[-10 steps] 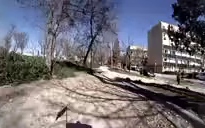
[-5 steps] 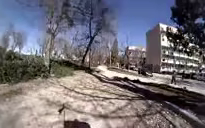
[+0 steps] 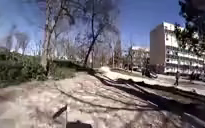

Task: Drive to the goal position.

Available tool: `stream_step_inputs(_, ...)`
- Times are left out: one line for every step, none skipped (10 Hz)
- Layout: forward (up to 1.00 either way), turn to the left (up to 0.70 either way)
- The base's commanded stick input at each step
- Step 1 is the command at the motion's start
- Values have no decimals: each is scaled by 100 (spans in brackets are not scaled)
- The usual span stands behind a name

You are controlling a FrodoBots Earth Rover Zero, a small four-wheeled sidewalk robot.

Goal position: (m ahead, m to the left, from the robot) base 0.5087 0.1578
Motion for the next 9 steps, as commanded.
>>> stream_step_inputs(98, -24)
stream_step_inputs(98, -27)
stream_step_inputs(98, -24)
stream_step_inputs(98, -20)
stream_step_inputs(98, -16)
stream_step_inputs(98, -9)
stream_step_inputs(98, -2)
stream_step_inputs(98, 0)
stream_step_inputs(98, 0)
